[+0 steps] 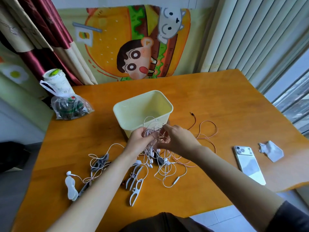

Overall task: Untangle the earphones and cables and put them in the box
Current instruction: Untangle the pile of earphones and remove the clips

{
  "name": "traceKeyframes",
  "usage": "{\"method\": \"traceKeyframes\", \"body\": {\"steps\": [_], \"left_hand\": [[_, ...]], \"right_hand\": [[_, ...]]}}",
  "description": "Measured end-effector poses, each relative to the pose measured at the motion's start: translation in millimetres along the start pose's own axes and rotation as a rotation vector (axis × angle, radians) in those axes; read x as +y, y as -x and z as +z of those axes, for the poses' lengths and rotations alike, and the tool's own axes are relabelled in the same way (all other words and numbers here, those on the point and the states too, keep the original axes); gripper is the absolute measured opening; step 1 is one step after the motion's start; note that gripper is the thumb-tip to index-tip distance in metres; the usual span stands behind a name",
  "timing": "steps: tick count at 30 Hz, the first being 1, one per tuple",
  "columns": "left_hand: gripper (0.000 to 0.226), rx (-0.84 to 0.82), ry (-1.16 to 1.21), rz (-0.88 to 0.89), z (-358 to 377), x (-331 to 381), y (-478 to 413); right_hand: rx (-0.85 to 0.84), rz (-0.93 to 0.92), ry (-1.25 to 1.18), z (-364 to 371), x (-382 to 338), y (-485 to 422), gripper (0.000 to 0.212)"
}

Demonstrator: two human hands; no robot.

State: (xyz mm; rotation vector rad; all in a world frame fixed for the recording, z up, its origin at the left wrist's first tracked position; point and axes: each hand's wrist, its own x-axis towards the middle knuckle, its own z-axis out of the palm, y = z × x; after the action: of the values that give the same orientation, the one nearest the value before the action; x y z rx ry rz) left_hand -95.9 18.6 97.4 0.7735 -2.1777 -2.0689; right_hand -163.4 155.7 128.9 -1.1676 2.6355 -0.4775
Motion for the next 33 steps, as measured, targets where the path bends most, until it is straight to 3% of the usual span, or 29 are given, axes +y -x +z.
{"method": "traceKeyframes", "body": {"steps": [6,11,14,17,23,26,29,33], "left_hand": [[0.022,0.030,-0.054,-0.015,-9.0,-6.0,-1.2],[0.019,-0.008,-0.345,-0.004,-18.2,-18.2,-5.0],[0.017,-0.031,-0.449,-0.094,-25.0,-26.6,-11.4],[0.035,-0.066,-0.472,-0.149,-26.9,-28.2,-15.1],[0.028,-0.016,-0.361,-0.139,-29.8,-28.3,-15.0],[0.028,0.013,-0.139,-0.263,-32.5,-28.7,-12.6],[0.024,-0.008,0.160,-0.337,-33.1,-24.7,-9.4],[0.014,-0.074,0.269,-0.287,-29.4,-13.4,-7.5]], "right_hand": [[-0.015,-0.009,0.001,-0.8,3.7,-3.9,0.024],[0.083,0.132,-0.107,-9.2,21.6,-12.3,0.020],[0.144,0.184,-0.169,-12.3,29.5,-15.1,0.019],[0.208,0.207,-0.190,-11.8,27.7,-15.2,0.018],[0.332,0.206,-0.219,-14.9,18.3,-14.5,0.018],[0.364,0.249,-0.256,-14.4,20.6,-14.9,0.020],[0.258,0.322,-0.193,-13.5,31.8,-15.8,0.023],[0.074,0.305,-0.084,-6.0,33.9,-11.3,0.025]]}}
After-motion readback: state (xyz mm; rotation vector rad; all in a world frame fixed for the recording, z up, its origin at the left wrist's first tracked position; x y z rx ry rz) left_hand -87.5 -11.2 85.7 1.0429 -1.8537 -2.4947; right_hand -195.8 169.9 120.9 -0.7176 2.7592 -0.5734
